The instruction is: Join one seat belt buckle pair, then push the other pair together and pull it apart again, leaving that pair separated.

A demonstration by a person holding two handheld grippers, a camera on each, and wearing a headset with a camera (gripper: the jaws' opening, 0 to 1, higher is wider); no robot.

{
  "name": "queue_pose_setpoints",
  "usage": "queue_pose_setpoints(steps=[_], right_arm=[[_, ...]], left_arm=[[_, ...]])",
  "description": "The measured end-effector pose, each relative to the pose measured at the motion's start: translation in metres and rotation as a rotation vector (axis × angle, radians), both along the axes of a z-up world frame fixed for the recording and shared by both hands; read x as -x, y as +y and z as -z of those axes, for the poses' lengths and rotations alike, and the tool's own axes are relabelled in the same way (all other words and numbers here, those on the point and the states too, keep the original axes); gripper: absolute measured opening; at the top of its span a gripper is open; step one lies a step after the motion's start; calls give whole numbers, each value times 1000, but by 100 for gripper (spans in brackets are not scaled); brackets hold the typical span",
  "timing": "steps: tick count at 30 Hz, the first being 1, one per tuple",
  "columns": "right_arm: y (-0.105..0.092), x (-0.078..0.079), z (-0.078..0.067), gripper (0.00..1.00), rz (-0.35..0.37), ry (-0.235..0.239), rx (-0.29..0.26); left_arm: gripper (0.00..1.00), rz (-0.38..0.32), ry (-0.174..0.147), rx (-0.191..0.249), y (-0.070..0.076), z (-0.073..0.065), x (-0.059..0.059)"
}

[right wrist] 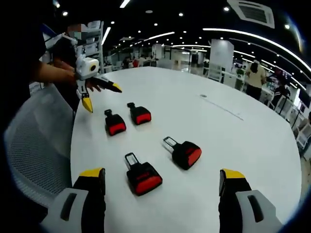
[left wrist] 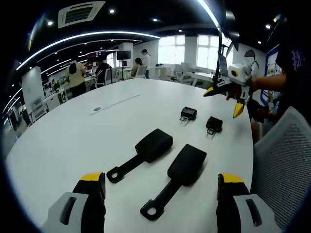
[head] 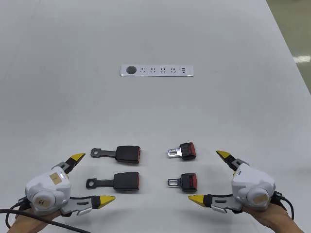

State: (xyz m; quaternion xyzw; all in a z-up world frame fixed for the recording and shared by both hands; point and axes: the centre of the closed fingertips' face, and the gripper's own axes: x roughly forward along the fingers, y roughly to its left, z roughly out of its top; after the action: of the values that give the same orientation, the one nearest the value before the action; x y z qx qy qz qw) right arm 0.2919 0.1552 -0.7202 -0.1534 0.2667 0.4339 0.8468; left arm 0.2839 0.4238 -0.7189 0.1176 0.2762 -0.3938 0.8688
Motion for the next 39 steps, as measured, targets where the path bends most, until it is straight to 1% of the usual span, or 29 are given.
queue_pose_setpoints(steps=[7,29,39], right_arm=[[0,0,-1,99,0,-5,1],[-1,-1,-2,99,-3,-9,2],[0,-1,-4,99,-1,-9,-2]], left_arm=[[98,3,-3,1,-1,-2,1],[98,14,-7,-5,-2,-3,2],[98,13,-9,7,-3,-5,2]])
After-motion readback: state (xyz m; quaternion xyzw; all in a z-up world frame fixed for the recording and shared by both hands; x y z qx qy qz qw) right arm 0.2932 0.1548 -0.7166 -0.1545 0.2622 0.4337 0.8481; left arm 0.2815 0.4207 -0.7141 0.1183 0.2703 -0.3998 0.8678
